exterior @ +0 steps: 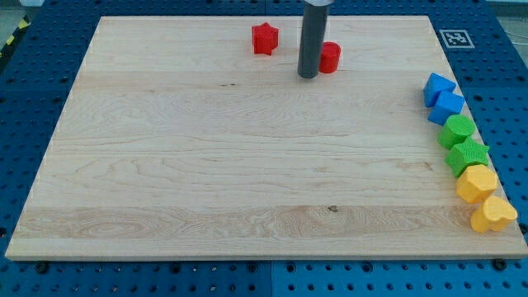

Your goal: Keep the red circle vertically above the blue triangle

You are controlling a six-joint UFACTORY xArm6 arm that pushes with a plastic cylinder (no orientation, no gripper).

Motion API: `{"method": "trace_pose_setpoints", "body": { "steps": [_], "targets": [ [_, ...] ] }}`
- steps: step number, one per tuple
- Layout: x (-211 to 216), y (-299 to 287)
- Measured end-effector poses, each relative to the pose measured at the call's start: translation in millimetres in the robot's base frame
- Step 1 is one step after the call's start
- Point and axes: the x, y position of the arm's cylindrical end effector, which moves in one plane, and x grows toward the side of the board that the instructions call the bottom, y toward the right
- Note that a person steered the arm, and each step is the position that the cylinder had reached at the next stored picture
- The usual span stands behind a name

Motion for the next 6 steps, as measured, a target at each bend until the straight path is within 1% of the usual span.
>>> {"method": "trace_pose_setpoints", "body": {
  "steps": [1,6],
  "targets": [
    [-6,-14],
    [-16,-18]
  ]
}}
